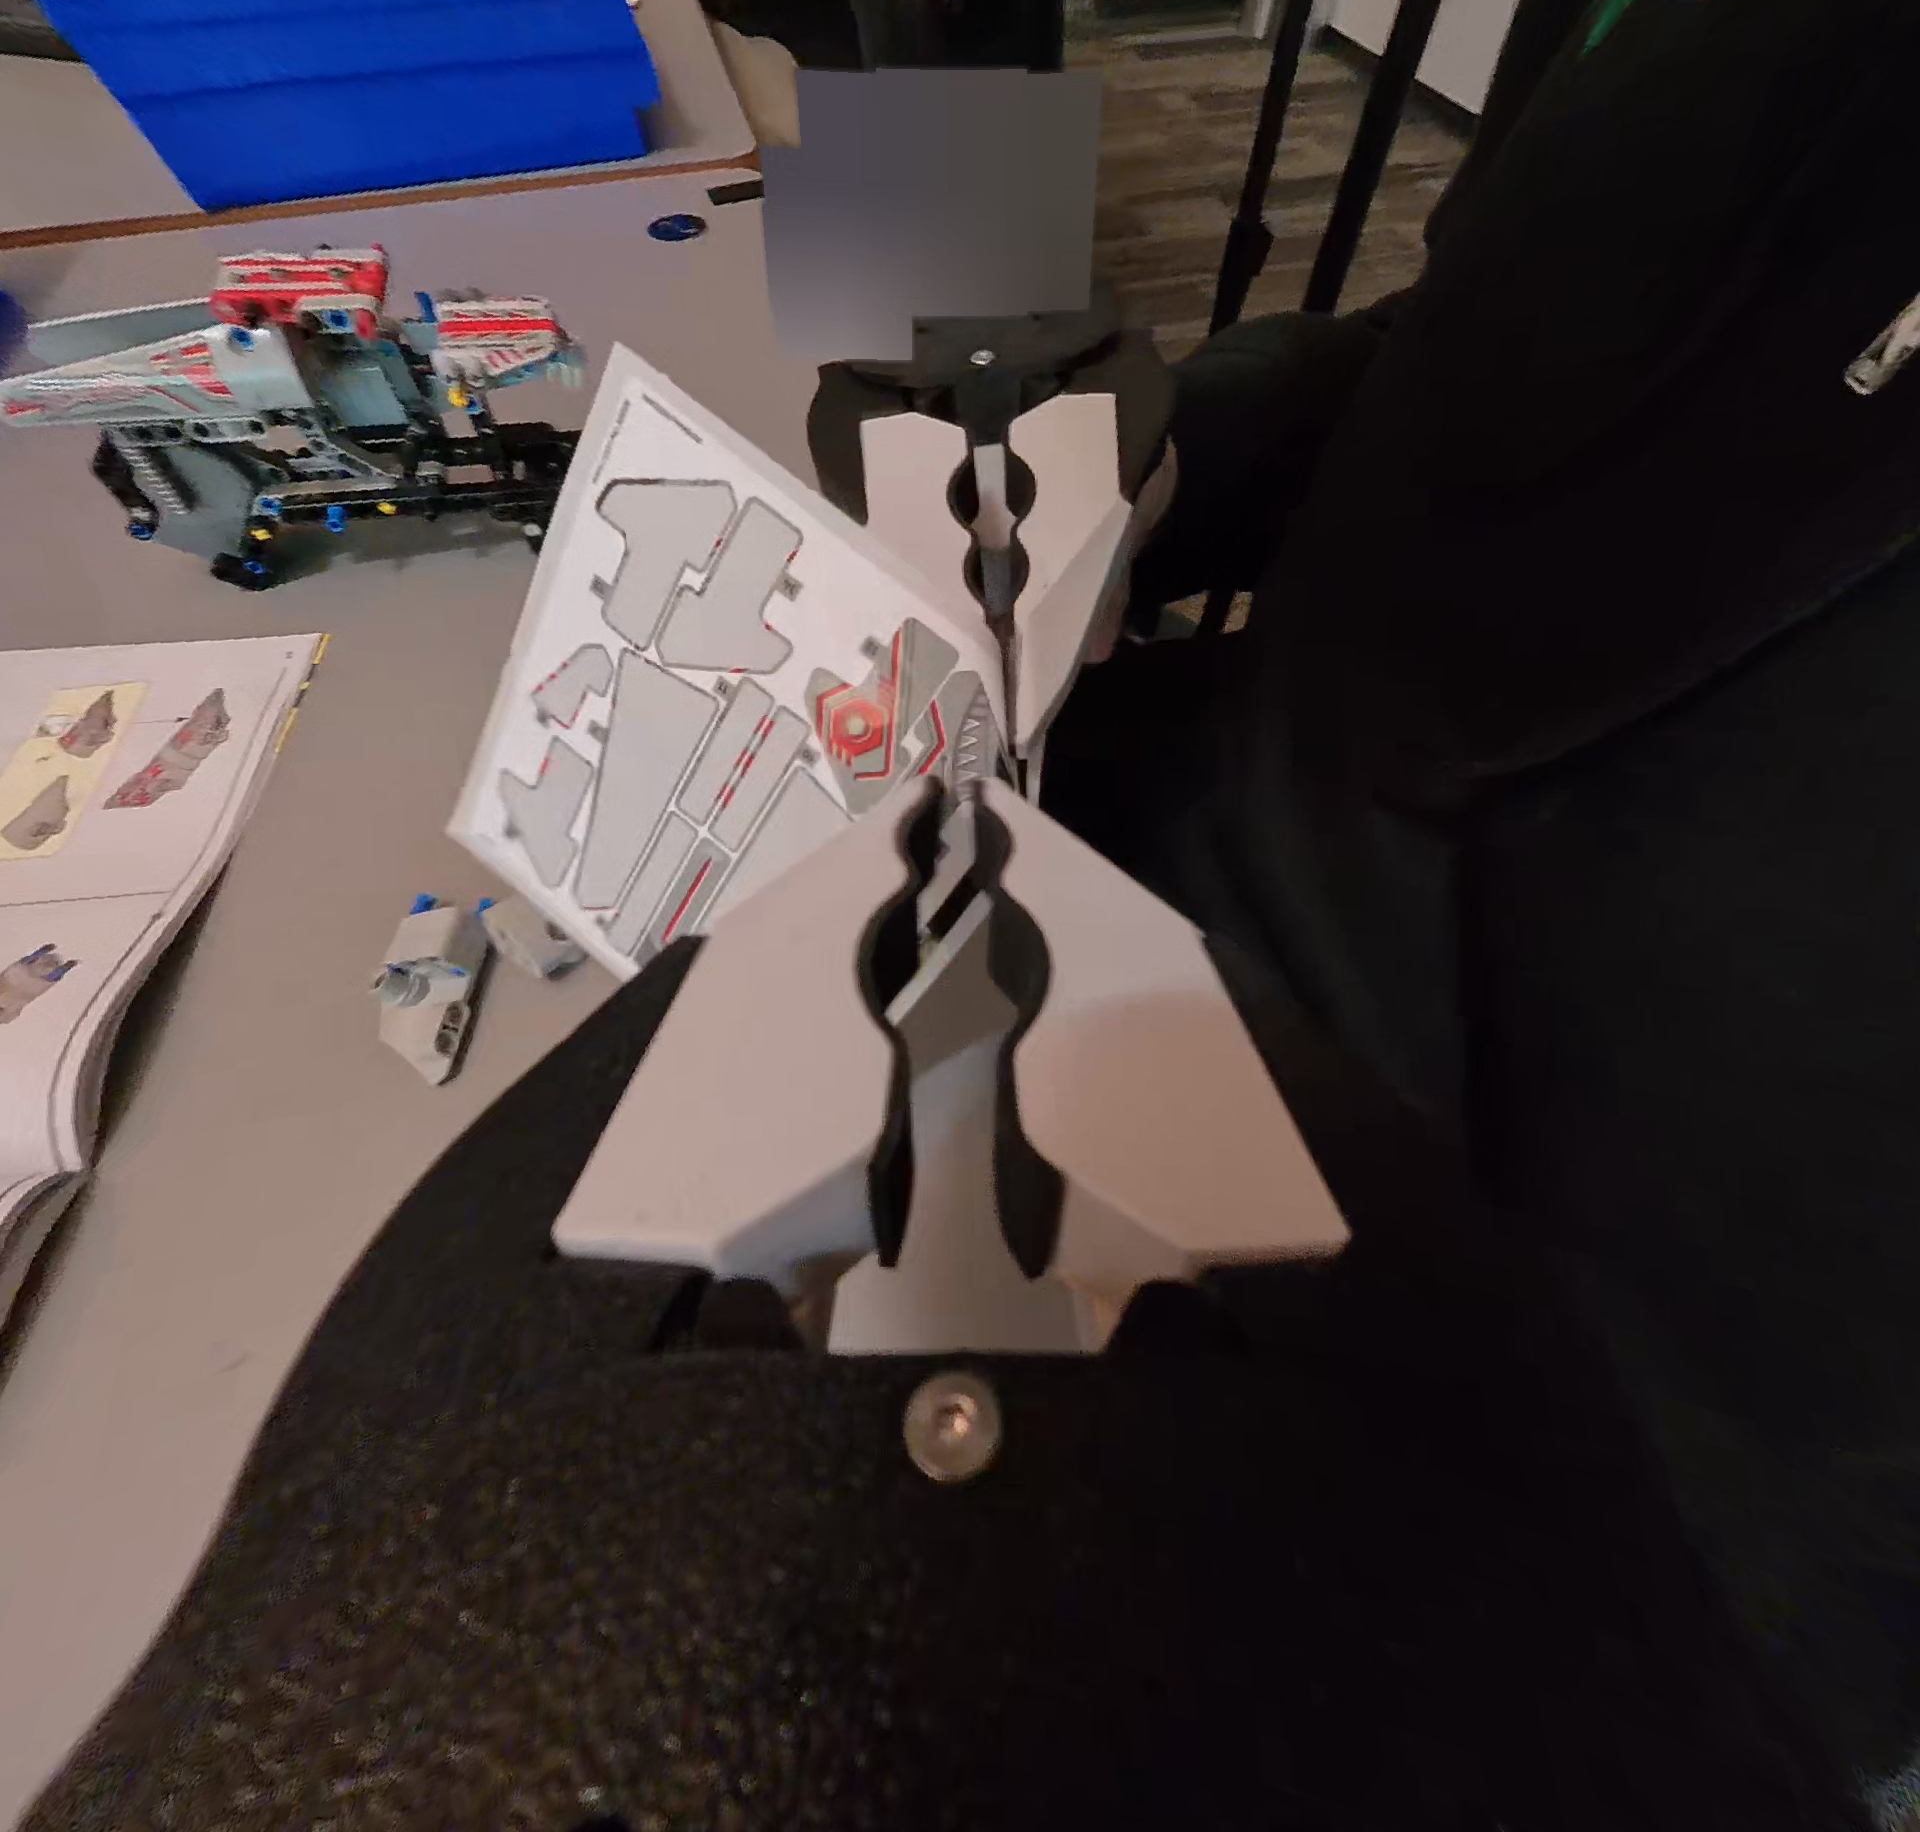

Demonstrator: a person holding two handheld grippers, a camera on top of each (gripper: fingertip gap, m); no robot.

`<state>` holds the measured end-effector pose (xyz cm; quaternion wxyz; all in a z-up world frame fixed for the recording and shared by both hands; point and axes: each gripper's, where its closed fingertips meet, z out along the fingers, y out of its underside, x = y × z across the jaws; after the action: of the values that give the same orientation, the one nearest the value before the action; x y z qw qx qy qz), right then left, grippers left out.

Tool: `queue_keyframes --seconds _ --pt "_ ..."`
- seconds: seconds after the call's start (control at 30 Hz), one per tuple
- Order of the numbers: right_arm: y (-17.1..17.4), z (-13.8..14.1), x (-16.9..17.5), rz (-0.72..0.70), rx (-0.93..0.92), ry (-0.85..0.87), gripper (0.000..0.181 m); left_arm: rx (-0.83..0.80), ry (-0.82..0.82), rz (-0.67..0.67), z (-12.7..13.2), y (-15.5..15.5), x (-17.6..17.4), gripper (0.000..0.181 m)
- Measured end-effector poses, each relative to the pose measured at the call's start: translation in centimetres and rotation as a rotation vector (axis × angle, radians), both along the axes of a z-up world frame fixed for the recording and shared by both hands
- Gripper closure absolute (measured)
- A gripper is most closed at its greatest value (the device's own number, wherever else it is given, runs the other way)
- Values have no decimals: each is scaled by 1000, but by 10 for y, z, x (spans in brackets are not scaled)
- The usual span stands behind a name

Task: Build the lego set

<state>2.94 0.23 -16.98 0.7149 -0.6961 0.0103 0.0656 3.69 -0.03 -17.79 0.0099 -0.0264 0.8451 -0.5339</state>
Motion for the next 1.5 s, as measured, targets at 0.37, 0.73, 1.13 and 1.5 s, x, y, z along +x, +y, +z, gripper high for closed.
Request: queue_keyframes --seconds 0.37,0.73,1.13,1.5 --pt "0 5 7 -48 31 33 181 0 -44 15 -1 -6 -3 172" --pt "-2 -1 9 -61 -9 -10 181 -21 -16 28 3 -6 1 181" --pt "-6 0 17 -98 1 27 181 -102 -38 148 20 6 27 181" --pt "-9 9 38 -174 17 137 181 -426 10 339 73 53 71 181"
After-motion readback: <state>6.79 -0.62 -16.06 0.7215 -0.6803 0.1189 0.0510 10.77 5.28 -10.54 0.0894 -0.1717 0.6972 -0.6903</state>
